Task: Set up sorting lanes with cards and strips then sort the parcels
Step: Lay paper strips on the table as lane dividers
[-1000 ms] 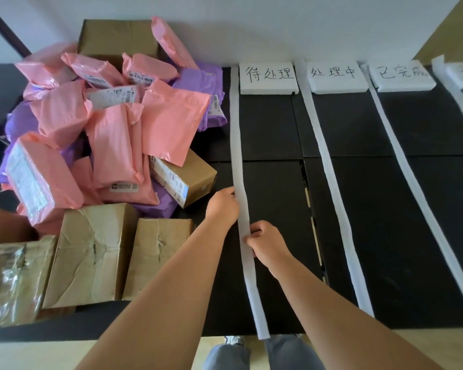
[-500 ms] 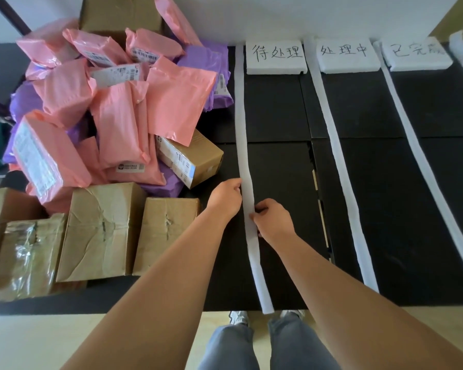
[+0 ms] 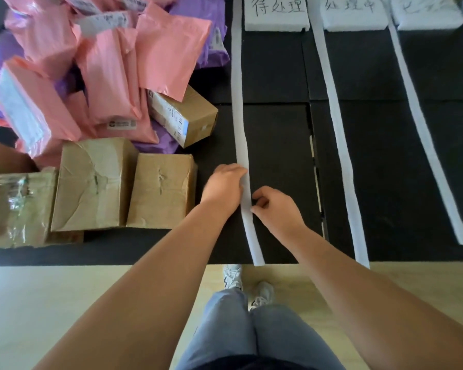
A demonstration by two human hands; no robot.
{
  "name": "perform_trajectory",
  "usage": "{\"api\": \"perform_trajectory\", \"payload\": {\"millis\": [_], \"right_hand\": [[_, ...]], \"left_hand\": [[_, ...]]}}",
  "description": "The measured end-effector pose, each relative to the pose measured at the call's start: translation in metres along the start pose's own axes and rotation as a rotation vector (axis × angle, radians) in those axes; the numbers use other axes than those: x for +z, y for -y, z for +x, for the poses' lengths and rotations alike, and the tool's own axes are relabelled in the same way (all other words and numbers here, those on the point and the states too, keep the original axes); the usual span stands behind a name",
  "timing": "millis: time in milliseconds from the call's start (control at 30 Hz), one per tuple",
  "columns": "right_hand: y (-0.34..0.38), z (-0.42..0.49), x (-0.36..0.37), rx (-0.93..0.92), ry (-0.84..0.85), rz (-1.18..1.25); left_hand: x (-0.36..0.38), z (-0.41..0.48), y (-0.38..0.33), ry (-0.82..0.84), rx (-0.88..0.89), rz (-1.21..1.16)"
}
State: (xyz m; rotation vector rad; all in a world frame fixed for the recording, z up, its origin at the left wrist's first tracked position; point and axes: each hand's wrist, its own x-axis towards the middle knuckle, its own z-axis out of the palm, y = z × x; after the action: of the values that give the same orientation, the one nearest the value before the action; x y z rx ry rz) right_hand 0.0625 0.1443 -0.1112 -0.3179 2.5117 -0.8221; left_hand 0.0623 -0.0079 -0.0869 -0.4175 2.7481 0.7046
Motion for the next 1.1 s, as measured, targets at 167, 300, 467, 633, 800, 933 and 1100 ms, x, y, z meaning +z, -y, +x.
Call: {"api": "perform_trajectory", "payload": {"millis": [167,300,467,633,800,933,1100], "right_hand": [[-0.011,-0.027,0.001,-0.221,0.017,-0.143],[-0.016,-0.037,0.002,-0.348,0.019,-0.295],[-0.020,-0.037,0.003,-0.439,-0.010,-0.445],[-0.019,-0.037,-0.001,-0.448,0.007,-0.481],[-0.017,-0.040,-0.002,-0.419,0.016,-0.449],[-0.009,-0.031,-0.002,-0.349,0.023,-0.339],[0.001,-0.006,-0.005,-0.336,-0.064,-0.335]], "left_hand": [[0.012,-0.005,0.008,0.048,0.069,0.140],[0.016,-0.003,0.020,0.216,0.130,0.357],[0.024,-0.006,0.020,0.224,0.118,0.396],[0.017,-0.009,0.012,0.230,0.084,0.366],[-0.001,0.002,0.009,0.237,0.057,0.211],[-0.006,0.008,0.008,0.170,0.072,0.253],[-0.011,0.028,0.010,0.153,0.099,0.289]]}}
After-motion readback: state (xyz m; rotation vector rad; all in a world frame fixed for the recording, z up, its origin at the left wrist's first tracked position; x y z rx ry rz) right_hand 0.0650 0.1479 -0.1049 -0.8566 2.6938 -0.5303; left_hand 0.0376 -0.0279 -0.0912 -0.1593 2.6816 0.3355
